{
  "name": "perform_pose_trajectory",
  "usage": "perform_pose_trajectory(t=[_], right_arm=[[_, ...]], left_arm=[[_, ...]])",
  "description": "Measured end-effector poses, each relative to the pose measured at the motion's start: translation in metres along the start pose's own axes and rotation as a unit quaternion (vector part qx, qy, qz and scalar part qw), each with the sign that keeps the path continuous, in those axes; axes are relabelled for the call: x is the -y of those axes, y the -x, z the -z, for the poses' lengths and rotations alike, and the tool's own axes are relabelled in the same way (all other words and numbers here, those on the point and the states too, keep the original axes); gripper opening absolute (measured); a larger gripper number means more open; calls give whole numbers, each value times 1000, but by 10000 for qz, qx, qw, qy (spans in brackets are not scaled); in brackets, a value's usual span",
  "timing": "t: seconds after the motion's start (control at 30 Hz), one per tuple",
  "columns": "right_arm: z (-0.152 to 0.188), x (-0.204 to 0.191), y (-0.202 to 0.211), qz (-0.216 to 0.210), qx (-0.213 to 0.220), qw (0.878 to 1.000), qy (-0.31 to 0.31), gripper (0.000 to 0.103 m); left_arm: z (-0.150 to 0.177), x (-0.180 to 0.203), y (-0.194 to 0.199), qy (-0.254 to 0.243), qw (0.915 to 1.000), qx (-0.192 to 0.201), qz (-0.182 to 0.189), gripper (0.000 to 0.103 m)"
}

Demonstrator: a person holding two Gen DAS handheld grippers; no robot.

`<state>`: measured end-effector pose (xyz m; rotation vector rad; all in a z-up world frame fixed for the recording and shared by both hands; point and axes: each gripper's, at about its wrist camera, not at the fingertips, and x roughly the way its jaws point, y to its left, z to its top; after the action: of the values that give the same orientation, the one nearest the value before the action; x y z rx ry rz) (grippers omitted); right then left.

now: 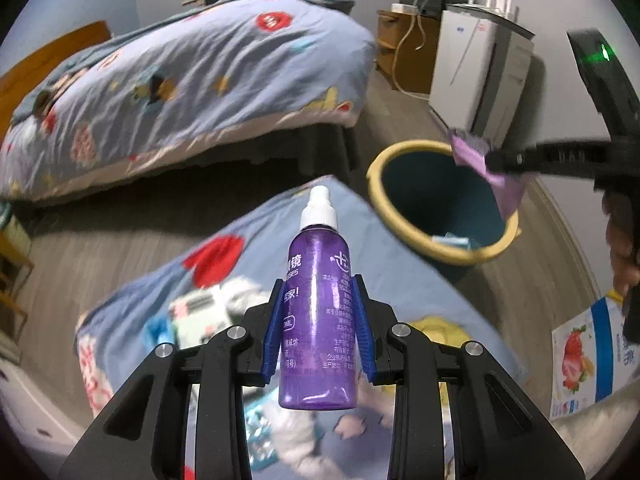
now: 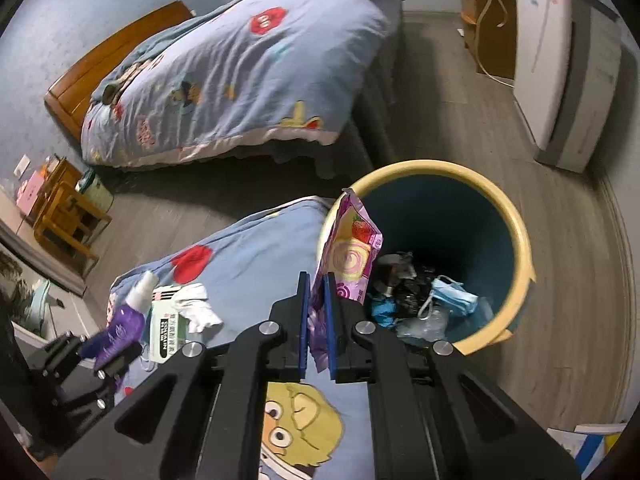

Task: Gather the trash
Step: 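Carry the purple bottle and pink wrapper over the bin with both grippers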

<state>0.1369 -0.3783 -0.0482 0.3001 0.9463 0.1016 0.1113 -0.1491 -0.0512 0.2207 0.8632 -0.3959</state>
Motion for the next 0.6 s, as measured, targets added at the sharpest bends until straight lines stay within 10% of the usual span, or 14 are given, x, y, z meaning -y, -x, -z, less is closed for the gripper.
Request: perform_pose_trajectory(t=[0.6], right_arm=[[0, 102, -3, 401, 252, 9965, -692, 7]], left_arm=[[-57, 86, -68, -389, 9982, -145, 432, 33]])
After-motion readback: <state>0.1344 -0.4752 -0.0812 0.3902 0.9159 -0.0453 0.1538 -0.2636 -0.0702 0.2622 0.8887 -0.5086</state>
